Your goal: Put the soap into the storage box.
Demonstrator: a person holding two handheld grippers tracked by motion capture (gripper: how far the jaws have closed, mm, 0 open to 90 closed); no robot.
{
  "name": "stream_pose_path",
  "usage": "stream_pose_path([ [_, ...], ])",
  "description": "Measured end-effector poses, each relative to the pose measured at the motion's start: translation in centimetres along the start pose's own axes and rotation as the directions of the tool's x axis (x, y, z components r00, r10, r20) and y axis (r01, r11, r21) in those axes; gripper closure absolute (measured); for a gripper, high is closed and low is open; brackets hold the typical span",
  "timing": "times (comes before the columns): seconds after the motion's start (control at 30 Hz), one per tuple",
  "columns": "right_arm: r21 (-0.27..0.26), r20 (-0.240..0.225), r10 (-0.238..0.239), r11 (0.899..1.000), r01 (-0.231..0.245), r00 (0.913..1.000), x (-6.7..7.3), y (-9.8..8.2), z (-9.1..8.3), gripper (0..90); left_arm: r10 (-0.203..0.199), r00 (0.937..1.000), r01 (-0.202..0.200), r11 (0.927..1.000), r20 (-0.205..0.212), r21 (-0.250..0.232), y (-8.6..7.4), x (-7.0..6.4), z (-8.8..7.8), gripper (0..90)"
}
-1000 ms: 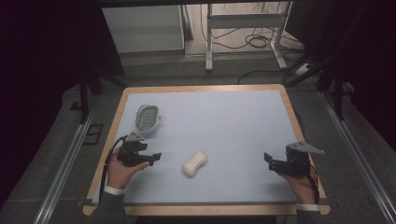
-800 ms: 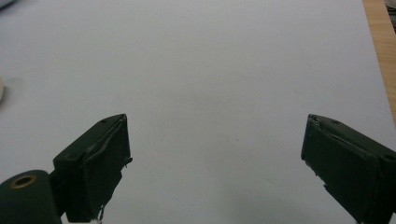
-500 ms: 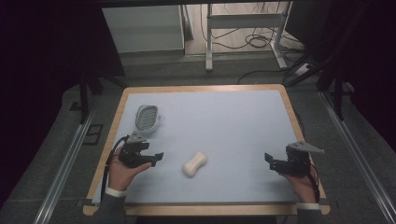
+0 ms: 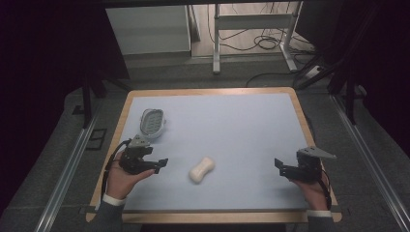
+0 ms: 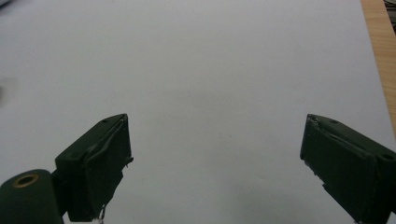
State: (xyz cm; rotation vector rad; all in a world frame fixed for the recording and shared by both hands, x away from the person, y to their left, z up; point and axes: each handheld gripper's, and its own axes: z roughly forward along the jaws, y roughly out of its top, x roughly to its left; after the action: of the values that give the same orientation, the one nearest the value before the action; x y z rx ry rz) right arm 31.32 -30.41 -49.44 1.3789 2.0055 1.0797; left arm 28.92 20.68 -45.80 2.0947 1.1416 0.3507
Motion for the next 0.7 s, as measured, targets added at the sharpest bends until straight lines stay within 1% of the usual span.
stream_pose_path([
  [0.1,-0.004,-0.002,0.000,1.000,0.000,1.0000,0.1,0.0,0.0,8.5,0.018,0.9998,-0.018,0.9998,0.012,0.006,0.4,-0.5,0.0,26.0],
  [0.17,-0.004,-0.001,-0.002,1.000,0.002,1.0000,0.1,0.0,0.0,8.5,0.021,0.9997,-0.021,0.9997,0.013,0.009,0.6,-0.6,0.1,25.9],
  [0.3,-0.007,0.005,-0.006,1.000,0.006,1.0000,0.2,0.0,0.0,8.7,0.037,0.9991,-0.038,0.9989,0.021,0.030,1.2,-1.2,0.6,25.6],
  [0.37,-0.008,0.004,-0.002,1.000,0.002,1.0000,0.1,0.0,0.0,8.7,0.042,0.9986,-0.043,0.9982,0.033,0.042,1.6,-1.4,0.9,25.3],
  [0.5,-0.002,0.004,-0.003,1.000,0.003,1.0000,0.0,-0.1,0.0,8.7,0.058,0.9961,-0.062,0.9957,0.067,0.069,2.4,-2.2,1.9,24.0],
  [0.7,-0.001,0.002,0.001,1.000,-0.001,1.0000,0.0,-0.1,0.0,8.8,0.075,0.9930,-0.084,0.9910,0.092,0.104,2.9,-3.3,3.3,23.3],
])
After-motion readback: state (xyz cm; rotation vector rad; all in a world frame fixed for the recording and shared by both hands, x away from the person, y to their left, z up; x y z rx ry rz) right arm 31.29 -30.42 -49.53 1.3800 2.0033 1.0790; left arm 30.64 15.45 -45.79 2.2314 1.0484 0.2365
